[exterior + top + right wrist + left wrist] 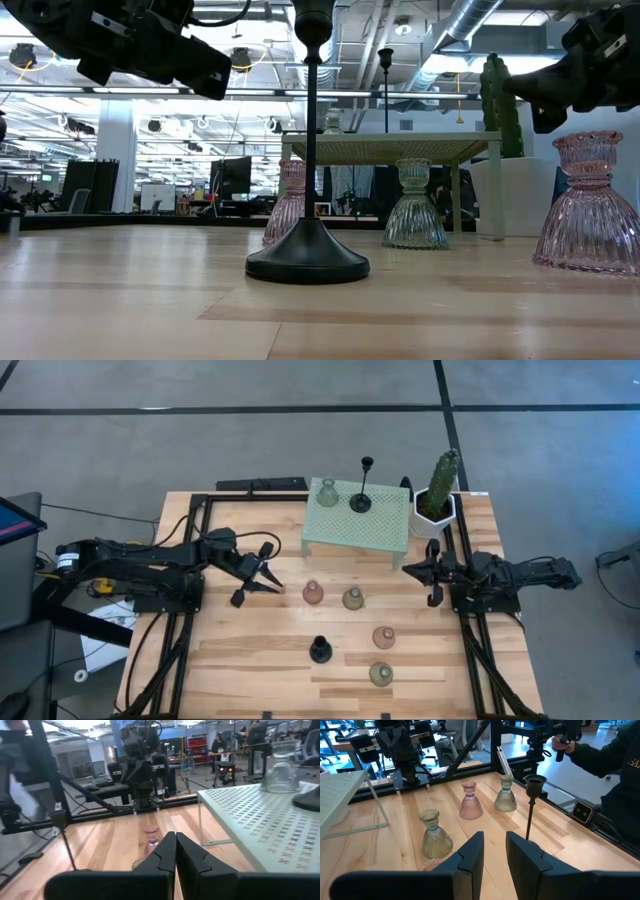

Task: Pick & Place candle stick holders
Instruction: Put the bottom pink glass candle holder on the shelf

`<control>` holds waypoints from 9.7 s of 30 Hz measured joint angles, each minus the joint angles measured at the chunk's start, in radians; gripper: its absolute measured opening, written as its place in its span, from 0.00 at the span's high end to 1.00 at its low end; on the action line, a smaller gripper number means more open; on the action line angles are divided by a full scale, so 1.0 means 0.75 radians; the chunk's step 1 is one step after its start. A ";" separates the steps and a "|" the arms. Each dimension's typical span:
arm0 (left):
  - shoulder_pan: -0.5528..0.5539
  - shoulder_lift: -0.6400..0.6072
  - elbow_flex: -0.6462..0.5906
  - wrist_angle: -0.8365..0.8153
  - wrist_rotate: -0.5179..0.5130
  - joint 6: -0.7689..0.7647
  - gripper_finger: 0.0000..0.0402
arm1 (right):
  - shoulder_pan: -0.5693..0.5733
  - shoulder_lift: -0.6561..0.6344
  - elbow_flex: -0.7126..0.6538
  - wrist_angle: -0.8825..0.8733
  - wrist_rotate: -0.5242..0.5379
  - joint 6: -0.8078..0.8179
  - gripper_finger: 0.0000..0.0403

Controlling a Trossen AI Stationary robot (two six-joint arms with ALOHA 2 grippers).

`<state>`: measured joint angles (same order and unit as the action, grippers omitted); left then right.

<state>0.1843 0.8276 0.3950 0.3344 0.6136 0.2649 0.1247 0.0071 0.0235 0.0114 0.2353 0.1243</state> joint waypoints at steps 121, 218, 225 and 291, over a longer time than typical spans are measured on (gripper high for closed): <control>0.000 0.000 0.001 -0.006 -0.049 -0.015 0.81 | 0.676 1.914 0.336 0.829 0.089 0.600 0.59; 0.008 0.000 0.001 0.035 -0.050 -0.014 0.81 | -0.807 1.747 1.154 -0.285 0.534 0.105 0.70; 0.008 0.000 0.001 0.035 -0.050 -0.014 0.81 | -0.795 1.750 1.152 -0.320 0.525 0.039 0.58; 0.008 0.000 0.001 0.035 -0.050 -0.014 0.81 | -0.454 1.751 1.488 -1.053 0.523 0.046 0.34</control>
<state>0.1903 0.8275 0.3958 0.3603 0.5762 0.2543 -0.2157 1.3201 1.1395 -0.7783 0.6273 0.1585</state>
